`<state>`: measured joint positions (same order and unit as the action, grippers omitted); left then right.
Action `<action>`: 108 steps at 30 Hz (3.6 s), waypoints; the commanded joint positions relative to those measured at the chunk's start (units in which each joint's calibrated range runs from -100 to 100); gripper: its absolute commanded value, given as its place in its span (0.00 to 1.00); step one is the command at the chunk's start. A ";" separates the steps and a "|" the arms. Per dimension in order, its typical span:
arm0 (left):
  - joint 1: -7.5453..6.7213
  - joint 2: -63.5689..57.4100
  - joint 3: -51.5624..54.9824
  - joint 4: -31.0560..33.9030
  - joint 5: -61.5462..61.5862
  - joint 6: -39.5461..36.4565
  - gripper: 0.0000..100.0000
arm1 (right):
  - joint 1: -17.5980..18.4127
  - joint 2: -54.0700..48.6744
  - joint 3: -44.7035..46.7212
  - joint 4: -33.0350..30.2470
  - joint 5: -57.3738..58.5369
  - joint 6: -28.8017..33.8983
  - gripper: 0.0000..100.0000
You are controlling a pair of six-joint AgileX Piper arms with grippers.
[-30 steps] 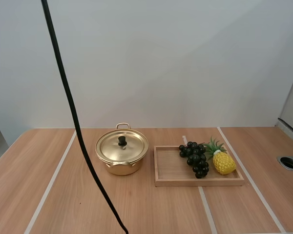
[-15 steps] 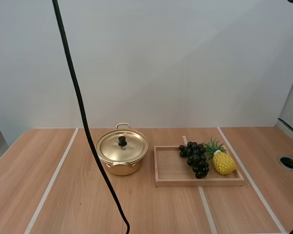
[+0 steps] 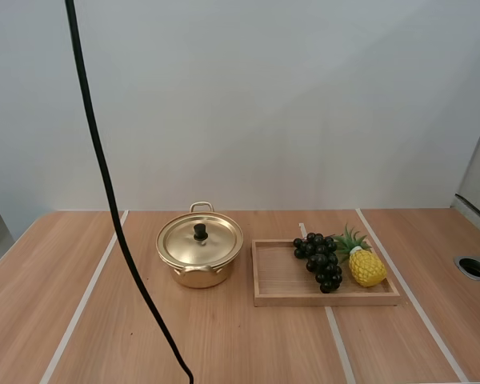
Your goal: Open the pot, put the grape inside, and close it
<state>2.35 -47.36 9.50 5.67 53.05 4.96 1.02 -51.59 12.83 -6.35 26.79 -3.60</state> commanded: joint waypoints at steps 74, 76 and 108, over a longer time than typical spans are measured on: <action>-6.41 53.79 5.41 -18.68 46.95 36.22 1.00 | -0.53 -0.34 -0.59 10.77 54.51 -30.61 1.00; -6.41 54.35 5.41 -18.70 46.95 36.22 1.00 | -0.53 -0.34 -0.59 10.77 54.51 -30.61 1.00; -6.41 60.11 2.33 -19.14 46.95 36.53 1.00 | -0.53 -0.34 -0.59 10.77 55.74 -30.61 1.00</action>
<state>-3.83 12.69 12.42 -12.22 99.89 41.30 0.69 -51.47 12.79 4.81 82.49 -33.72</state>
